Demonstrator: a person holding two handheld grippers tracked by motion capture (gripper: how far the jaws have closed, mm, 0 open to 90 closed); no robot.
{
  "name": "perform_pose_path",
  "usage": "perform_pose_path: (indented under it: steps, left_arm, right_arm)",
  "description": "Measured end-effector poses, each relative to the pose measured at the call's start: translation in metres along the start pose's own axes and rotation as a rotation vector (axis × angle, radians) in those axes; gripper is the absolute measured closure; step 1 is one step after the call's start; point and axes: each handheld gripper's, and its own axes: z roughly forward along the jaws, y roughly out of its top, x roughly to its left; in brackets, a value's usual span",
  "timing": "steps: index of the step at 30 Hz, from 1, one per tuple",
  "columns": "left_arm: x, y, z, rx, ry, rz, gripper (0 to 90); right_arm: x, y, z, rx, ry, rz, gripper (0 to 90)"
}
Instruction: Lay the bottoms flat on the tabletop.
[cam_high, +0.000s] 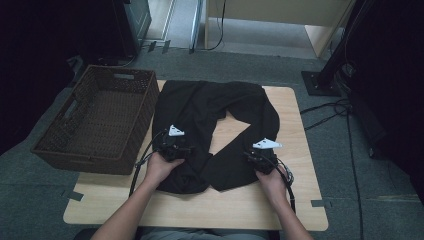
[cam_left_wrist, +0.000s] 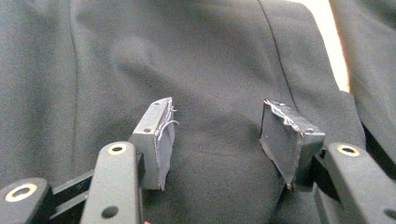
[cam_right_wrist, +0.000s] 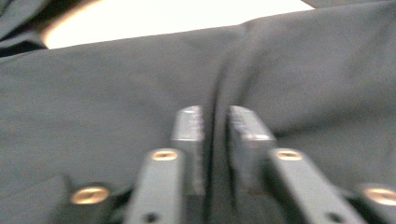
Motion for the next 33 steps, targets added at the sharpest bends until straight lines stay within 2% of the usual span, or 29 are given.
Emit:
perform_pose_path:
  steps: [1, 5, 6, 8, 12, 14, 16, 17, 21, 26, 28, 30, 33]
  left_arm:
    - [0.000, 0.000, 0.000, 0.000, 0.001, -0.002, 44.7]
    - [0.001, 0.002, 0.001, 0.000, 0.006, -0.005, 44.9]
    - [0.001, 0.002, 0.001, 0.002, 0.006, -0.005, 44.8]
    - [0.002, 0.003, 0.002, 0.003, 0.007, -0.011, 44.9]
    - [0.004, 0.006, 0.003, 0.011, 0.005, -0.018, 44.8]
    - [0.004, 0.007, 0.003, 0.015, 0.007, -0.018, 44.8]
    - [0.004, 0.008, 0.004, 0.016, 0.007, -0.016, 44.8]
    - [0.004, 0.008, 0.005, 0.016, 0.008, -0.017, 44.8]
    - [0.004, 0.009, 0.005, 0.014, 0.004, -0.020, 44.7]
    - [0.005, 0.009, 0.005, 0.011, 0.001, -0.020, 44.6]
    - [0.005, 0.008, 0.005, 0.008, 0.001, -0.021, 44.5]
    - [0.005, 0.008, 0.005, 0.004, -0.001, -0.022, 44.4]
    - [0.005, 0.007, 0.005, 0.001, -0.002, -0.022, 44.4]
  right_arm:
    - [0.001, -0.001, -0.001, 0.005, 0.007, 0.001, 85.5]
    - [0.007, -0.004, -0.009, 0.047, 0.074, 0.020, 87.6]
    - [0.010, -0.005, -0.011, 0.056, 0.103, 0.025, 87.6]
    - [0.015, -0.009, -0.017, 0.075, 0.129, 0.018, 86.3]
    - [0.018, -0.018, -0.030, 0.120, 0.149, 0.021, 85.7]
    - [0.017, -0.023, -0.036, 0.124, 0.156, 0.032, 80.1]
    - [0.016, -0.024, -0.039, 0.090, 0.135, 0.034, 71.8]
    - [0.014, -0.023, -0.038, 0.066, 0.134, 0.027, 71.7]
    - [0.009, -0.012, -0.028, 0.007, 0.080, 0.021, 63.4]
    - [-0.001, 0.007, -0.007, -0.056, 0.033, 0.066, 53.0]
    - [-0.002, 0.014, 0.002, -0.071, 0.025, 0.089, 50.0]
    - [-0.001, 0.019, 0.012, -0.055, 0.019, 0.098, 47.6]
    - [0.005, 0.022, 0.023, -0.029, -0.004, 0.048, 48.7]
